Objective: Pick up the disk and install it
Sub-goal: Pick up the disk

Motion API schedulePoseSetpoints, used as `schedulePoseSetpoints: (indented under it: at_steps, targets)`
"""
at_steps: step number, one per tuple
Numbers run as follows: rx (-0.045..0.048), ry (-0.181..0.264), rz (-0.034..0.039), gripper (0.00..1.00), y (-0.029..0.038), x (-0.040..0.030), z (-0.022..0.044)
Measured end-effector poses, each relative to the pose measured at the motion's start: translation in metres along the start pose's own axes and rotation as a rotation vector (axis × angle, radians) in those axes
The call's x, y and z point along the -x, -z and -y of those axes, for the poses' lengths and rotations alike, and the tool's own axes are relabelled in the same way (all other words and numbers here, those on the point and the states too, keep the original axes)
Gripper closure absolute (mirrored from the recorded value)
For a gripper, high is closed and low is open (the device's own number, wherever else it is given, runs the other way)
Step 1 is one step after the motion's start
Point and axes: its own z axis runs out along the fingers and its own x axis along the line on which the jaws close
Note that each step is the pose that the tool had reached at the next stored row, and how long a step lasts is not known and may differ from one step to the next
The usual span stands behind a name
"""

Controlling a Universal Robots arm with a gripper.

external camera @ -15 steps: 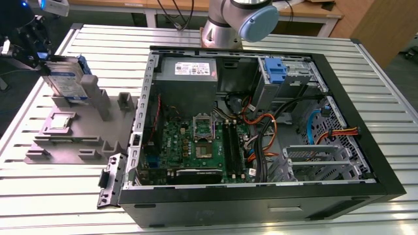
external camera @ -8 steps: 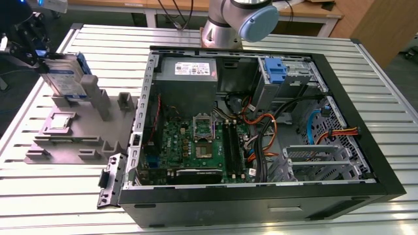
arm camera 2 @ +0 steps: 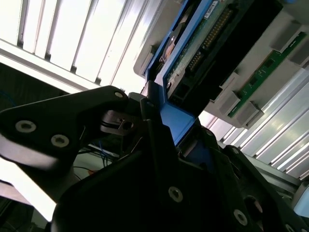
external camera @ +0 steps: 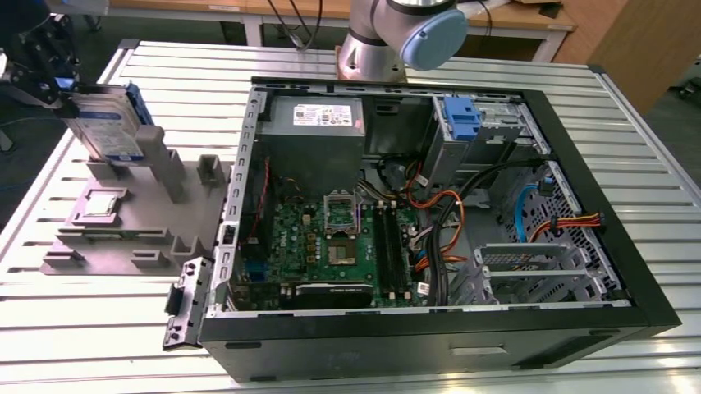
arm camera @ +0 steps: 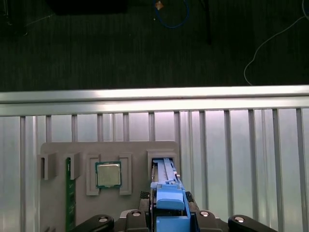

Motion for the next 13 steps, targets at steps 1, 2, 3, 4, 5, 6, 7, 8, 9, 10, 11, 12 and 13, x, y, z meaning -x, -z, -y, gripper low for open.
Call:
schedulePoseSetpoints:
  at_steps: [1, 2, 3, 4, 5, 6, 7, 8, 9, 10, 11, 12, 13]
  targets:
    - [0.0000, 0.000, 0.0000, 0.63, 0.0011, 0.0000, 0.0000]
    - [0.0000, 0.000, 0.0000, 0.63, 0.0020, 0.0001, 0.0000]
    - [0.0001, 0.000, 0.0000, 0.63, 0.0031, 0.0001, 0.0000]
    - [0.0000, 0.000, 0.0000, 0.63, 0.0039, 0.0002, -0.0001]
    - [0.0000, 0.000, 0.0000, 0.63, 0.0048, 0.0002, -0.0001]
    - [0.0000, 0.000, 0.0000, 0.63, 0.0056, 0.0002, -0.0001]
    - [0.0000, 0.000, 0.0000, 0.63, 0.0065, 0.0002, -0.0001]
    - [0.0000, 0.000, 0.0000, 0.63, 0.0072, 0.0003, -0.0002]
    - [0.0000, 0.000, 0.0000, 0.63, 0.0082, 0.0003, -0.0002]
    - [0.0000, 0.000, 0.0000, 0.63, 0.0091, 0.0004, -0.0002]
    - [0.0001, 0.000, 0.0000, 0.63, 0.0100, 0.0004, -0.0002]
    - [0.0001, 0.000, 0.0000, 0.63, 0.0109, 0.0004, -0.0003]
    - [0.0000, 0.000, 0.0000, 0.63, 0.0118, 0.0004, -0.0003]
